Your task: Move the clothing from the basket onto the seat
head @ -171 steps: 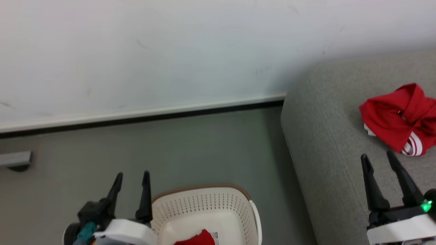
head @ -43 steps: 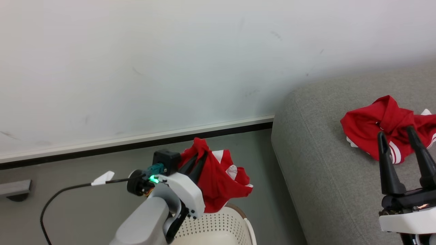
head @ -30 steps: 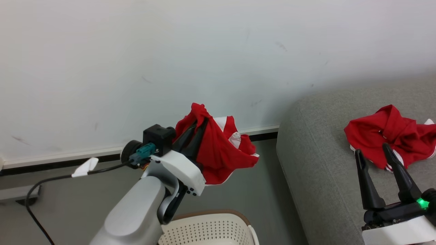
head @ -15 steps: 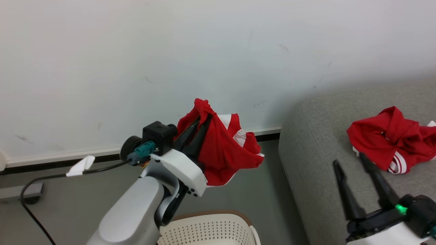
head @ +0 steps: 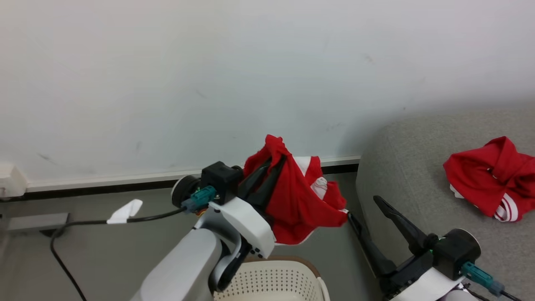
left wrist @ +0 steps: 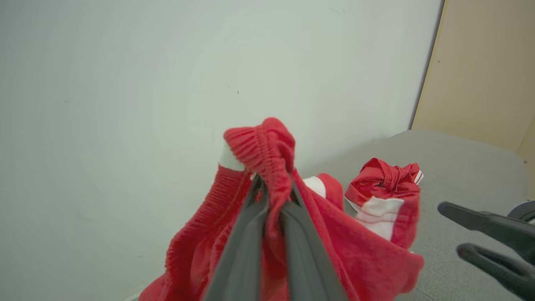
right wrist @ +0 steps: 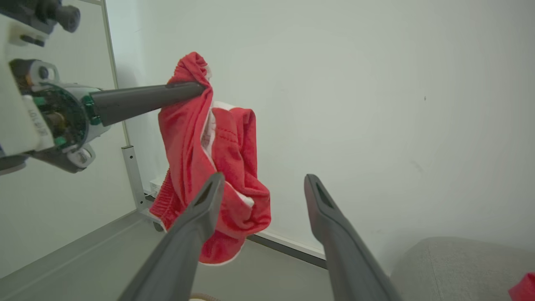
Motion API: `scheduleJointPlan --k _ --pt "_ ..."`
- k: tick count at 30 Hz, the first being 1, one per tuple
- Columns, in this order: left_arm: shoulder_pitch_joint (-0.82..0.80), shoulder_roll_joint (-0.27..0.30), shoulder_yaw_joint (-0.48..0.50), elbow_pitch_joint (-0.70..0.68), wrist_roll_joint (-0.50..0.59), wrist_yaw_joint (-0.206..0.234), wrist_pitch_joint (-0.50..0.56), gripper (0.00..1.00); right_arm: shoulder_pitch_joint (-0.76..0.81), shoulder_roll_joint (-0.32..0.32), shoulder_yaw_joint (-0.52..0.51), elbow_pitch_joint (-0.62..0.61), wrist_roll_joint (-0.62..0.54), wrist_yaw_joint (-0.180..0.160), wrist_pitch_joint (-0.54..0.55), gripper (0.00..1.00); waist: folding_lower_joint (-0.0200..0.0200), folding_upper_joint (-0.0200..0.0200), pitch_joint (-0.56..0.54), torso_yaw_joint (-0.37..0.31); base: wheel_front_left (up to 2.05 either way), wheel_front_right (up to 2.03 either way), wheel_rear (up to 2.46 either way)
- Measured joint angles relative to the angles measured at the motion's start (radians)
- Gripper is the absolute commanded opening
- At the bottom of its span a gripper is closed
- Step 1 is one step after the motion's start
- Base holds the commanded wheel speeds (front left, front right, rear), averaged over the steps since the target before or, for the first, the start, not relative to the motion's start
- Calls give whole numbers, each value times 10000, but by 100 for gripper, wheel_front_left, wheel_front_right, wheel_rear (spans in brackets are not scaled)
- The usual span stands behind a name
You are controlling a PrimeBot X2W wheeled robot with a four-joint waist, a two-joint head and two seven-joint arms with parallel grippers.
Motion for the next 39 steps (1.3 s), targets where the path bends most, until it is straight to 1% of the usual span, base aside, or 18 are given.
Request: scheduleJointPlan --k 3,13,22,25,30,31,32,33,34,39 --pt "25 -107 -188 -44 40 -21 -2 0 -434 48 360 456 171 0 0 100 0 0 -9 178 0 0 0" --pt "124 -522 -859 -19 88 -268 -50 0 -1561 -79 2259 2034 1204 0 0 100 0 0 -92 1013 0 0 0" --pt "164 -715 -1250 56 69 -395 -33 0 -2222 140 3607 3037 1975 0 0 100 0 0 -189 1745 0 0 0" --pt "179 -740 -1313 56 36 -401 -15 0 -2425 267 3996 3503 2278 0 0 100 0 0 -207 1905 0 0 0" --pt "221 -771 -1409 56 -4 -399 4 0 -2752 504 4251 3793 2587 0 2 100 0 0 -205 2044 0 0 0" --pt "221 -771 -1423 56 -4 -399 6 0 -2792 523 4274 3824 2644 0 0 90 0 0 -201 2054 0 0 0" --pt "221 -773 -1434 58 -6 -399 6 0 -2819 535 4295 3845 2685 0 2 64 0 0 -200 2062 0 0 0" --pt "222 -773 -1440 58 -6 -397 6 0 -2830 543 4314 3850 2738 0 2 42 0 0 -199 2065 0 0 0" --pt "222 -771 -1444 58 -8 -389 6 0 -2844 550 4334 3850 2778 0 2 0 0 0 -195 2064 0 0 0" --pt "222 -729 -1444 59 -42 -339 8 0 -2981 464 4113 3651 2800 0 2 0 0 0 -157 1993 0 0 0"
